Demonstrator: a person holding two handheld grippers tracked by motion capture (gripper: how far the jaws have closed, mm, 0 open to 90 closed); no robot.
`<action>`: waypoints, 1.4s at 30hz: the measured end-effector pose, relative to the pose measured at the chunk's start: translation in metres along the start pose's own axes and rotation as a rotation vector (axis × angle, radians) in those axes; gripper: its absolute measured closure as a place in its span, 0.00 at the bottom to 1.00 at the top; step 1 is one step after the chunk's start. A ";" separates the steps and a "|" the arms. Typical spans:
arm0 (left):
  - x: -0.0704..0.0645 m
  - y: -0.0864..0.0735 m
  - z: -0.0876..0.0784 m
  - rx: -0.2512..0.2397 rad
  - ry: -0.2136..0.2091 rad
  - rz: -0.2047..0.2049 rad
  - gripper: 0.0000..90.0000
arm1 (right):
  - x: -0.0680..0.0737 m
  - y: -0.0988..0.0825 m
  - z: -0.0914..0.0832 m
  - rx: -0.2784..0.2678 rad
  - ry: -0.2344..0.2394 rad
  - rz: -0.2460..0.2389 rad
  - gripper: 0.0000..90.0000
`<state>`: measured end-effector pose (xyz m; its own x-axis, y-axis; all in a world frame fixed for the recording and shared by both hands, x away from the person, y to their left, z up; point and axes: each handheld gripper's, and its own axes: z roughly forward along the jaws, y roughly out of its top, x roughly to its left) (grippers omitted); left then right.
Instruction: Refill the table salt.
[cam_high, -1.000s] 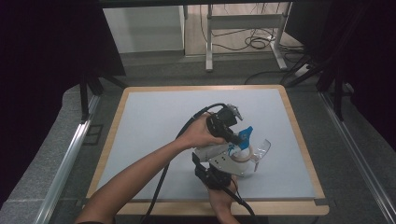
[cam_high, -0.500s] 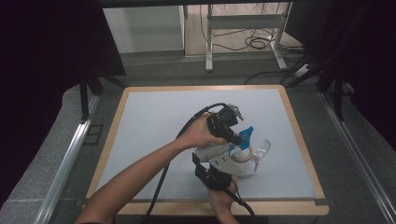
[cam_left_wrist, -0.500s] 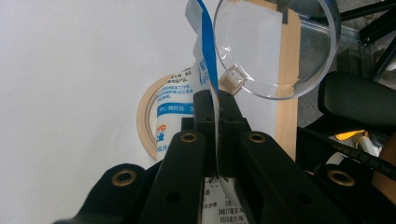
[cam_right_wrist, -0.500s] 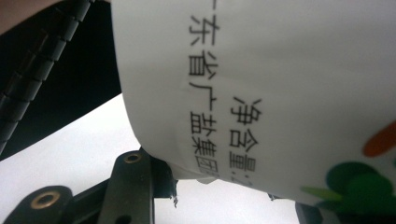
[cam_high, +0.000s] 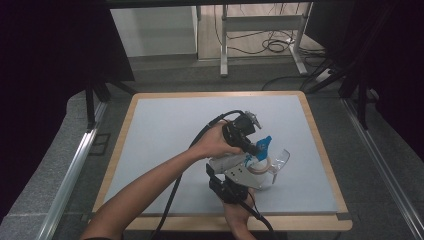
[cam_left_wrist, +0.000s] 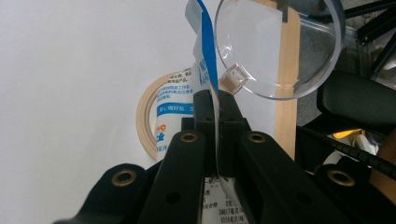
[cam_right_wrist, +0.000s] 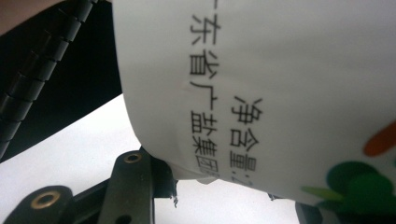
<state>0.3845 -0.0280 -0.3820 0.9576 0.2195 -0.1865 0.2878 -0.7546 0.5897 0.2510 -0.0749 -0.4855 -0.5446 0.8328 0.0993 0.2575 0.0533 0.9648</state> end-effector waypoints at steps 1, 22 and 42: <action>0.000 0.000 0.001 0.000 0.001 -0.001 1.00 | 0.000 0.000 0.000 -0.001 0.000 0.003 0.61; 0.001 0.003 0.003 0.015 -0.002 0.003 1.00 | -0.003 0.001 -0.001 -0.001 -0.001 0.006 0.61; 0.001 -0.001 0.003 0.013 0.001 -0.001 1.00 | -0.002 0.000 0.001 0.004 0.004 0.004 0.61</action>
<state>0.3856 -0.0291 -0.3849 0.9574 0.2206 -0.1862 0.2883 -0.7627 0.5789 0.2523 -0.0759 -0.4863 -0.5469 0.8307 0.1038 0.2627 0.0526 0.9634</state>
